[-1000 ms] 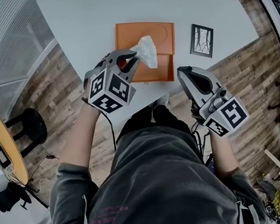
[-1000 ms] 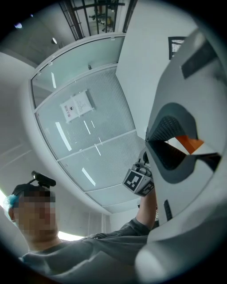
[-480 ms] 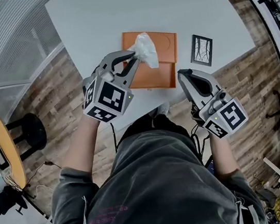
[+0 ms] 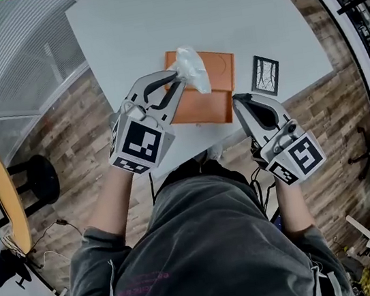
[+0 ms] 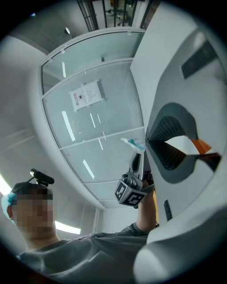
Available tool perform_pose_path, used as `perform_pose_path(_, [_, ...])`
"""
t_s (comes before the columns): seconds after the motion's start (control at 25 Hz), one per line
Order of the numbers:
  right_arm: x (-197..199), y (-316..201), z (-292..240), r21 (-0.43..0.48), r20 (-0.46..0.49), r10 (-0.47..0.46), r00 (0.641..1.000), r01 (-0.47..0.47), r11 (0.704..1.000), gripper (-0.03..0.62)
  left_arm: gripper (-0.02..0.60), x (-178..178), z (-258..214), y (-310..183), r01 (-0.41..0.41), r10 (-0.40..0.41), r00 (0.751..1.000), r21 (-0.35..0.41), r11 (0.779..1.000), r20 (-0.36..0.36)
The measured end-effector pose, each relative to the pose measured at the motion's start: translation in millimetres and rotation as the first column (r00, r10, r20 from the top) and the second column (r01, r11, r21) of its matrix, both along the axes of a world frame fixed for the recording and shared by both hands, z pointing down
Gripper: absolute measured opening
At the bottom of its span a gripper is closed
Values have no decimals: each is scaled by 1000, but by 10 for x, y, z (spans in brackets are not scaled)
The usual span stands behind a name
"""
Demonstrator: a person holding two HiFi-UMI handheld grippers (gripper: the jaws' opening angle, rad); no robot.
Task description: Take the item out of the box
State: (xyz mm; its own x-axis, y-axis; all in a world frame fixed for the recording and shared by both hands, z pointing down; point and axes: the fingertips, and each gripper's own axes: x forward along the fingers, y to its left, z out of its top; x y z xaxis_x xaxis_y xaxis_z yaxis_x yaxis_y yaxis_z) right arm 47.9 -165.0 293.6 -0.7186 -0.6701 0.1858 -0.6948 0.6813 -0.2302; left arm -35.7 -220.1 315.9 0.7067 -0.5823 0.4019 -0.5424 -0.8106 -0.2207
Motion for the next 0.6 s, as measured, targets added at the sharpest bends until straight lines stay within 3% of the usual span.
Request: perform_pose_path(0.6, [24, -8, -159, 32, -17, -16, 1000, 16, 999, 5, 35, -94, -226, 60, 90, -87, 988, 22, 996, -130])
